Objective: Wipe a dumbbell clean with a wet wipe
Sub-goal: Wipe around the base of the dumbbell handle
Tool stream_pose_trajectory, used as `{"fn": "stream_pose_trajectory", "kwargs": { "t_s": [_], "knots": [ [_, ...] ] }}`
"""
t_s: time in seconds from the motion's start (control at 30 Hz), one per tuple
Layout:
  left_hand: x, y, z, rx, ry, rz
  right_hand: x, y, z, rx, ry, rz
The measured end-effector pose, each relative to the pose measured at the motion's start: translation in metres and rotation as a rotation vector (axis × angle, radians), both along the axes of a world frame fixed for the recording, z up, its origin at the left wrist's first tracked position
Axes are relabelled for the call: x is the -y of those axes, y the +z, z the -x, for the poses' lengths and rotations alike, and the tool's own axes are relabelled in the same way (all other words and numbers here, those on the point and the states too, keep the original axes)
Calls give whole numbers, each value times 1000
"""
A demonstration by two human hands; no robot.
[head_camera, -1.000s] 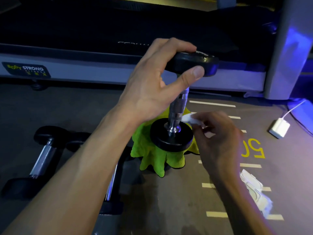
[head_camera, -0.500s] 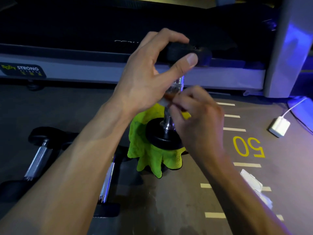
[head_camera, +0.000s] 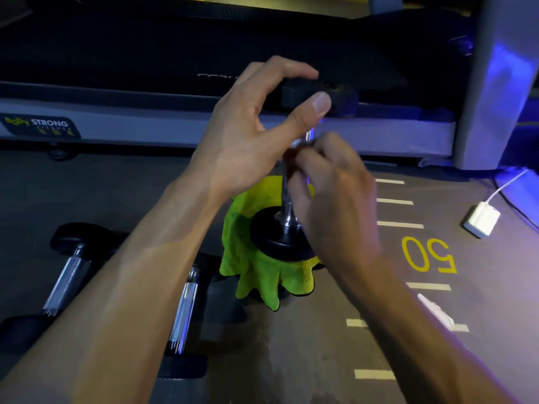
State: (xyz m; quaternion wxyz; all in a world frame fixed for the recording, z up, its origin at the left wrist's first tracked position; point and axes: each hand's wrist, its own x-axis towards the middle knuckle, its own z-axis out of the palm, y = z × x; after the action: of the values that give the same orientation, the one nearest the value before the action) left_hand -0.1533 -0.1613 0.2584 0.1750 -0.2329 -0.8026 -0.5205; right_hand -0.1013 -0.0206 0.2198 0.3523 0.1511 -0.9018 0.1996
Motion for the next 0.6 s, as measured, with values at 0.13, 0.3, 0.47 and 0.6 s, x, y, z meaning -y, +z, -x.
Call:
{"fn": "stream_pose_trajectory", "kwargs": {
  "t_s": [0.13,0.3,0.47,0.6],
  "knots": [
    [1,1,7,35,7,-43,-5,-27,-29,198,67,3],
    [3,3,9,78,-10,-48,-4,9,13,-19,16,116],
    [2,2,8,73,-15,-63,0,-16,-11,55,39,150],
    [0,3,9,80,-8,-58,-3,-5,5,-20,18,167]
  ]
}}
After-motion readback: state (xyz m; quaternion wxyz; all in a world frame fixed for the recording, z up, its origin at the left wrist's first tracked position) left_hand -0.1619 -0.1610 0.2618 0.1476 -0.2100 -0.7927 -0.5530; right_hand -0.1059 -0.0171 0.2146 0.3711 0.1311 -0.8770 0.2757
